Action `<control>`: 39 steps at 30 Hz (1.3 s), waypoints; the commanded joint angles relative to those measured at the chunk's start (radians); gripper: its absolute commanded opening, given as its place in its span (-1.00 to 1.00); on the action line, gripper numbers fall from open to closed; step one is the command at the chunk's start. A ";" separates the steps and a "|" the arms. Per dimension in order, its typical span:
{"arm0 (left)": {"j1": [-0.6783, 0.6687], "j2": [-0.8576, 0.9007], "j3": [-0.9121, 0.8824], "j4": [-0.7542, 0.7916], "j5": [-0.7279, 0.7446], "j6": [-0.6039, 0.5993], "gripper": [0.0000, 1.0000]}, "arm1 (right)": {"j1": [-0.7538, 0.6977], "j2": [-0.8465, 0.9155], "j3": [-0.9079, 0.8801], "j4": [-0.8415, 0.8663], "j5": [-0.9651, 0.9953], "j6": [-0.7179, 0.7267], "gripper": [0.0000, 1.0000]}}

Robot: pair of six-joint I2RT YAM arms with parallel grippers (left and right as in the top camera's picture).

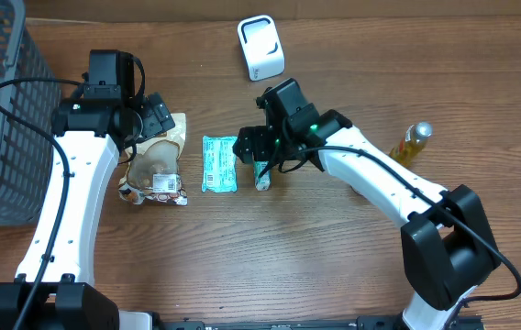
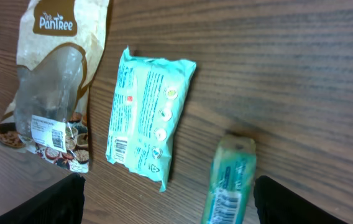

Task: Scan the item barcode
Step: 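Swing the open right gripper left over the small green pack, then lower and close the right gripper on the small green pack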

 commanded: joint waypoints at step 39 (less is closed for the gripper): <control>0.003 0.003 0.009 0.000 0.001 0.007 0.99 | 0.027 -0.001 -0.205 0.149 0.104 0.087 0.45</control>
